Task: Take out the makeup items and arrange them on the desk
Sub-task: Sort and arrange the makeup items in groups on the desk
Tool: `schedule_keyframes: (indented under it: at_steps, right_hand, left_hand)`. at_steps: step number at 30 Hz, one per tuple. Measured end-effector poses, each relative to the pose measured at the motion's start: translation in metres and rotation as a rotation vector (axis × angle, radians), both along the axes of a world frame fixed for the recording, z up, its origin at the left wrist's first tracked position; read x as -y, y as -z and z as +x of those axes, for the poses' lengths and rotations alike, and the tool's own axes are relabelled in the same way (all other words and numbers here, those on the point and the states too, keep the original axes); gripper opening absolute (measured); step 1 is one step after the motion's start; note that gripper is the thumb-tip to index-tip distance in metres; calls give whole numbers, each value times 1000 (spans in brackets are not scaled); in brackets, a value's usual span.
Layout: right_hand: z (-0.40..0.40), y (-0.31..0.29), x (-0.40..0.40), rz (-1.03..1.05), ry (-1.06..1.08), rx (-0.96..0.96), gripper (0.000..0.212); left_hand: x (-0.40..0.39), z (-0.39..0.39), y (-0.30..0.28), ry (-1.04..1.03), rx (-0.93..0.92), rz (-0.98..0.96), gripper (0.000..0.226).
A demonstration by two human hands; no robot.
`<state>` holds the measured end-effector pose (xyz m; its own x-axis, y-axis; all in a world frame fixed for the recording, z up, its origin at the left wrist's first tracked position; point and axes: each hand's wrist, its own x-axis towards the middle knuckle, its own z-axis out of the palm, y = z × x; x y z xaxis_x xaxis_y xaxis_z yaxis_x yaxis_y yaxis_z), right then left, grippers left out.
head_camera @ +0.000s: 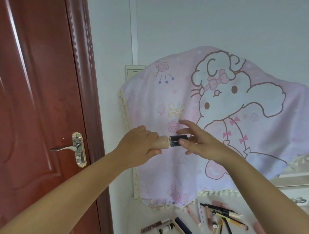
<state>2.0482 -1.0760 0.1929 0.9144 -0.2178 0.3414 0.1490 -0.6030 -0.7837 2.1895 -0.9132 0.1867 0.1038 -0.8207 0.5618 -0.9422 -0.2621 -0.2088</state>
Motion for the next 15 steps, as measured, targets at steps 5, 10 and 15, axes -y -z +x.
schedule_keyframes:
  at_steps: [5,10,15]
  right_hand:
    - [2,9,-4,-110,41,-4,15]
    - [9,20,-7,-82,-10,38,68]
    - [16,72,-2,43,124,7,78]
  left_hand:
    - [3,2,9,17,-1,17,36]
    - [0,9,23,-40,-96,28,35]
    - [-9,14,69,-94,-331,60,35]
